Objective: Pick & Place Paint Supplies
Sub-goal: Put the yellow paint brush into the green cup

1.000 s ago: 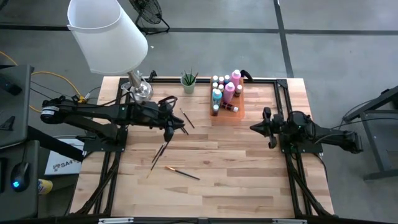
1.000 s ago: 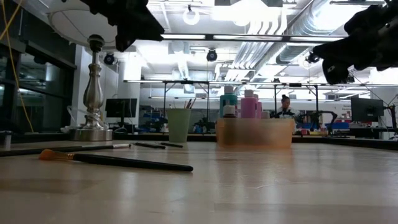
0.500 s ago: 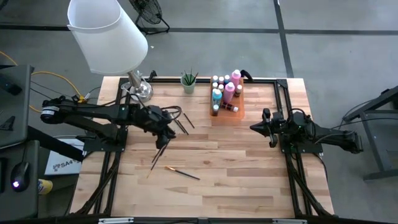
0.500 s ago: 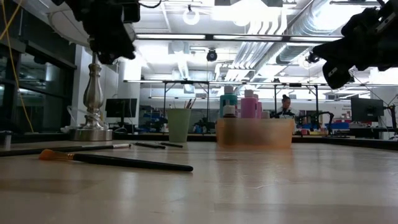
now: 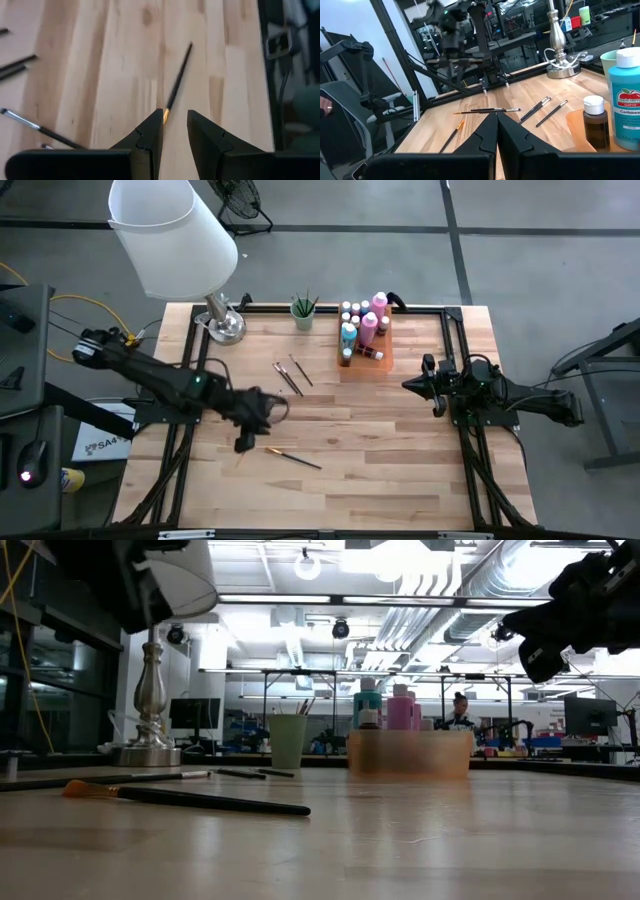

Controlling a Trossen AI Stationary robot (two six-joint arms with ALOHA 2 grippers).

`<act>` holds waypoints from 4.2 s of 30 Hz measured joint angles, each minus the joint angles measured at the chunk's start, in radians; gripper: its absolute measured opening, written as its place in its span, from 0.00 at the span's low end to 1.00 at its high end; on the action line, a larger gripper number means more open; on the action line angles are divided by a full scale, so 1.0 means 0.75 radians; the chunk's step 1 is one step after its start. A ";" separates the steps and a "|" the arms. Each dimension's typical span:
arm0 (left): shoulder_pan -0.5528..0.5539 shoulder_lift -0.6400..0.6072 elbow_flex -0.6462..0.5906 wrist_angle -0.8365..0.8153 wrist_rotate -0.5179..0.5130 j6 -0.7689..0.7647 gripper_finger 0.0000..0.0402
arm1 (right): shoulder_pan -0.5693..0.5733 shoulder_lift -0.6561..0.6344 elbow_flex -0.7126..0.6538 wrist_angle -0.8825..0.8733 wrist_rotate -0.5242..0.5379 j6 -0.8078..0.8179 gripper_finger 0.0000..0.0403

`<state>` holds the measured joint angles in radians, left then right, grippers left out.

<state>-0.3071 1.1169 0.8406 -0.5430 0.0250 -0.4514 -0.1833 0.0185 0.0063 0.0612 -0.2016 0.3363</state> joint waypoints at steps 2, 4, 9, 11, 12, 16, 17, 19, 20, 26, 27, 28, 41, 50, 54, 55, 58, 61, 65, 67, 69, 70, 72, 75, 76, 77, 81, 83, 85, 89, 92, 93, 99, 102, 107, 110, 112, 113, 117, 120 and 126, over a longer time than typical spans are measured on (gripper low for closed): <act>-0.061 0.029 0.000 -0.014 -0.020 0.001 0.21 | 0.000 0.000 0.000 0.000 0.000 0.000 0.00; -0.110 0.062 0.000 -0.041 -0.021 0.019 0.21 | 0.000 0.000 0.000 0.001 0.000 0.000 0.00; -0.171 0.130 0.000 -0.116 -0.022 0.129 0.21 | 0.000 0.000 0.000 0.001 0.000 0.000 0.01; -0.179 0.163 0.000 -0.117 -0.023 0.176 0.21 | 0.000 0.000 0.000 0.001 0.000 0.000 0.01; -0.179 0.183 0.000 -0.116 -0.023 0.197 0.22 | 0.000 0.000 0.000 0.001 0.000 0.000 0.01; -0.178 0.264 0.000 -0.103 -0.022 0.254 0.28 | 0.000 0.000 0.000 0.001 0.001 0.000 0.01; -0.178 0.289 0.000 -0.103 -0.022 0.269 0.30 | 0.000 0.000 0.000 0.001 0.001 0.000 0.01; -0.176 0.345 0.000 -0.082 -0.022 0.295 0.36 | 0.000 0.001 0.000 0.001 0.001 0.000 0.01; -0.176 0.368 0.000 -0.068 -0.022 0.304 0.38 | 0.000 0.001 0.000 0.001 0.001 0.000 0.01; -0.176 0.445 -0.001 0.031 -0.005 0.317 0.49 | 0.000 0.000 0.000 0.000 0.001 0.000 0.01; -0.176 0.448 0.000 0.051 -0.006 0.317 0.49 | 0.000 0.001 0.000 0.001 0.001 0.000 0.01; -0.176 0.450 -0.001 0.058 -0.011 0.317 0.50 | 0.000 0.001 0.000 0.001 0.001 0.000 0.01; -0.288 0.346 -0.328 0.497 -0.134 0.235 0.50 | 0.000 0.001 0.000 0.000 0.001 -0.001 0.01; -0.335 0.247 -0.536 0.839 -0.333 0.204 0.50 | -0.001 0.001 0.000 -0.001 0.001 0.000 0.01; -0.335 0.250 -0.633 1.022 -0.338 0.186 0.50 | 0.000 0.009 0.000 0.000 0.001 0.000 0.01; -0.335 0.250 -0.652 1.055 -0.341 0.186 0.50 | 0.000 0.009 0.000 0.001 0.000 -0.001 0.01; -0.336 0.250 -0.701 1.115 -0.362 0.186 0.50 | 0.000 0.018 0.000 -0.001 0.000 0.000 0.01; -0.336 0.250 -0.723 1.118 -0.364 0.186 0.50 | 0.000 0.020 0.000 0.000 -0.004 -0.001 0.01; -0.336 0.250 -0.724 1.124 -0.373 0.194 0.50 | -0.001 0.020 0.000 0.000 -0.004 -0.001 0.01; -0.336 0.257 -0.724 1.142 -0.389 0.211 0.50 | -0.001 0.020 0.000 0.000 -0.004 -0.001 0.01; -0.336 0.275 -0.724 1.157 -0.392 0.217 0.50 | -0.001 0.020 0.000 0.000 -0.004 -0.001 0.01; -0.342 0.288 -0.724 1.168 -0.393 0.219 0.50 | -0.001 0.020 0.000 0.000 -0.004 -0.001 0.01; -0.357 0.322 -0.724 1.198 -0.394 0.221 0.50 | 0.000 0.020 0.000 0.000 -0.004 -0.001 0.01; -0.381 0.381 -0.724 1.264 -0.393 0.222 0.50 | -0.001 0.020 0.000 0.000 -0.004 -0.001 0.01; -0.387 0.400 -0.724 1.284 -0.392 0.222 0.50 | -0.001 0.020 0.000 0.000 -0.005 -0.001 0.01; -0.388 0.418 -0.724 1.302 -0.393 0.222 0.50 | -0.001 0.020 0.000 0.000 -0.004 -0.001 0.01; -0.388 0.475 -0.722 1.363 -0.397 0.211 0.50 | -0.001 0.020 0.000 -0.001 -0.004 -0.001 0.01; -0.388 0.500 -0.721 1.388 -0.402 0.211 0.49 | -0.001 0.020 0.000 -0.001 -0.005 -0.001 0.01; -0.387 0.520 -0.720 1.409 -0.403 0.210 0.47 | -0.001 0.020 0.000 0.000 -0.005 -0.001 0.01; -0.387 0.539 -0.720 1.427 -0.404 0.200 0.39 | 0.000 0.020 0.000 -0.001 -0.004 -0.001 0.01; -0.387 0.539 -0.719 1.403 -0.398 0.180 0.32 | 0.000 0.020 0.000 -0.001 -0.005 -0.001 0.01; -0.386 0.539 -0.719 1.394 -0.394 0.177 0.30 | 0.000 0.020 0.000 -0.001 -0.004 0.000 0.01; -0.386 0.539 -0.719 1.363 -0.352 0.176 0.22 | -0.001 0.020 0.000 -0.001 -0.005 -0.001 0.01; -0.386 0.540 -0.719 1.361 -0.345 0.174 0.21 | -0.001 0.020 0.000 -0.001 -0.004 -0.001 0.01; -0.394 0.540 -0.720 1.358 -0.341 0.173 0.21 | -0.001 0.020 0.000 -0.001 -0.005 0.000 0.01; -0.394 0.540 -0.720 1.358 -0.337 0.171 0.19 | -0.001 0.020 0.000 -0.001 -0.005 -0.001 0.01; -0.395 0.541 -0.720 1.359 -0.333 0.170 0.16 | -0.001 0.020 0.000 -0.001 -0.005 -0.001 0.01; -0.395 0.541 -0.720 1.359 -0.330 0.166 0.14 | 0.000 0.020 0.000 -0.001 -0.005 0.000 0.01; -0.396 0.542 -0.721 1.360 -0.320 0.136 0.07 | 0.000 0.020 0.000 -0.001 -0.005 -0.001 0.01; -0.396 0.542 -0.721 1.361 -0.316 0.137 0.06 | -0.001 0.020 0.000 -0.001 -0.004 -0.001 0.01; -0.398 0.543 -0.722 1.363 -0.305 0.141 0.22 | 0.000 0.020 0.000 -0.001 -0.005 -0.001 0.01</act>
<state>-0.6060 1.5238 0.2989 0.4794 -0.2041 -0.3457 -0.1833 0.0334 0.0063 0.0605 -0.2050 0.3359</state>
